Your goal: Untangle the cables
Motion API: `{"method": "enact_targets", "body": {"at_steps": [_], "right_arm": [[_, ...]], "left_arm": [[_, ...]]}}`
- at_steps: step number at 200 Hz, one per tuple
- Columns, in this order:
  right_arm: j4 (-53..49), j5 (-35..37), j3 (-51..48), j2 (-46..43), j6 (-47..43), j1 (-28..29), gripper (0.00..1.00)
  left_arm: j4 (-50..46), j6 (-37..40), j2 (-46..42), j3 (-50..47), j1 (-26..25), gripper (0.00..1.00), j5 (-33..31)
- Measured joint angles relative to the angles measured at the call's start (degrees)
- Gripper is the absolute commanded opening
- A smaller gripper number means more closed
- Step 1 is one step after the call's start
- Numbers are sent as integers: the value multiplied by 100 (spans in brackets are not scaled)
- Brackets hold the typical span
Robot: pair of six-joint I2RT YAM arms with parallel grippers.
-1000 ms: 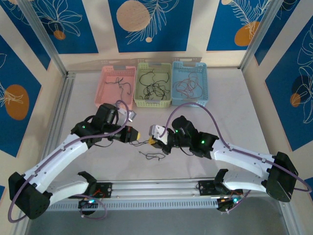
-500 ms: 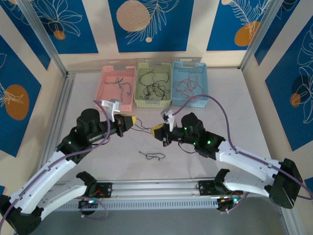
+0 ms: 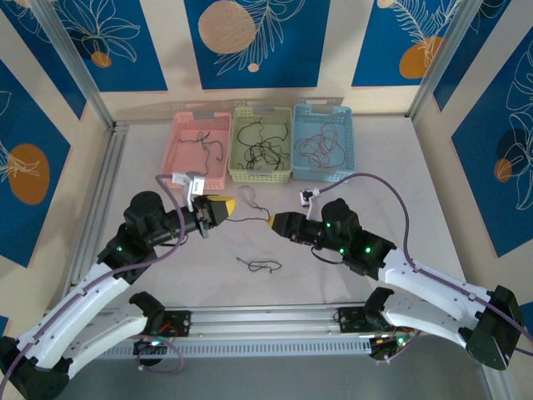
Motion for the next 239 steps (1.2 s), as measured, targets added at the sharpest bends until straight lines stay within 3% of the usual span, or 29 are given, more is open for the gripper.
{"method": "enact_targets", "body": {"at_steps": [22, 43, 79, 109, 183, 239], "right_arm": [[-389, 111, 0, -94, -863, -101, 71], [-555, 9, 2, -391, -1714, -223, 71], [-824, -409, 306, -752, -2918, -577, 63], [-960, -973, 881, -702, -3606, -750, 67], [-944, -1836, 1814, 595, -4435, -496, 65], [-813, -2144, 1816, 1067, -4476, -275, 49]], "left_arm": [[-94, 304, -59, 262, 4, 0, 90], [-341, 654, -46, 590, 4, 0, 208], [-994, 1115, 262, 1097, 4, 0, 603], [-1600, 1392, 553, 1272, 4, 0, 817], [-2140, 1580, 710, 1311, 4, 0, 964], [-2140, 1602, 708, 1311, 4, 0, 1043]]}}
